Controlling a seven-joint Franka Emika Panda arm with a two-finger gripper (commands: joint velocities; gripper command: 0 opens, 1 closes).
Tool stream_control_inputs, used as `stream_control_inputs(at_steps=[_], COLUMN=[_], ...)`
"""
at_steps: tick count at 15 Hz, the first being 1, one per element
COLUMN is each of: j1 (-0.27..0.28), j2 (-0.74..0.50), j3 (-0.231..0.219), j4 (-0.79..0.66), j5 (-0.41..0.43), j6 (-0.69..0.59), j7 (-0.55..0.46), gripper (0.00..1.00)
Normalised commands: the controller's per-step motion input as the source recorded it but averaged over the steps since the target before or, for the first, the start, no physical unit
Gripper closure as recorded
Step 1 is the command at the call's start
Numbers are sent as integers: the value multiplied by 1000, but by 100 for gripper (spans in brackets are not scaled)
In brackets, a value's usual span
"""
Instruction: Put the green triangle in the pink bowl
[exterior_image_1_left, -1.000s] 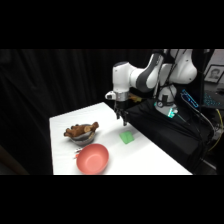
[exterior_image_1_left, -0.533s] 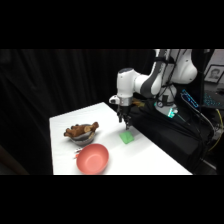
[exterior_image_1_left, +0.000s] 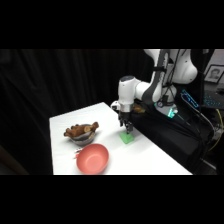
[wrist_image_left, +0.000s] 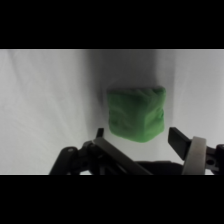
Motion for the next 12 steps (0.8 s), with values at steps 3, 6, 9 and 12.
stream_control_inputs(at_steps=[3, 6, 9, 12], j1=[116, 116, 98, 37], j2=[206, 157, 149, 144], j3=[-53, -37, -29, 16], j4=[86, 45, 38, 50], j5=[-78, -38, -12, 47], j6=[217, 213, 207, 192], j7=[158, 122, 97, 32], gripper=[0, 0, 0, 0])
